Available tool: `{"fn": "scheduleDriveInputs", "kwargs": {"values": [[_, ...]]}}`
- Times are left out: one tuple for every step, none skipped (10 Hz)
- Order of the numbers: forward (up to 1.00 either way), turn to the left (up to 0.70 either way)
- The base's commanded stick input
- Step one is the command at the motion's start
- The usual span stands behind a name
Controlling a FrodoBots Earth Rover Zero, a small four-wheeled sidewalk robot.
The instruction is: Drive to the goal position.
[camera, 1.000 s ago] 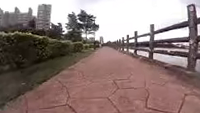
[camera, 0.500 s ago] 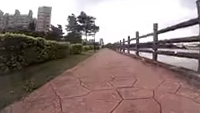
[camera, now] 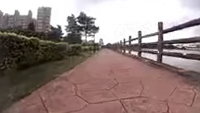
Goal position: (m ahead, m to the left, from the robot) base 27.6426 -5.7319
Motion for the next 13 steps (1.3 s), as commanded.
{"fn": "scheduleDriveInputs", "kwargs": {"values": [[0.7,0.0],[0.7,0.0],[0.7,0.0],[0.7,0.0],[0.7,0.0],[0.7,0.0],[0.7,0.0],[0.7,0.0],[0.7,0.0],[0.7,0.0],[0.7,0.0],[0.7,0.0],[0.7,0.0]]}}
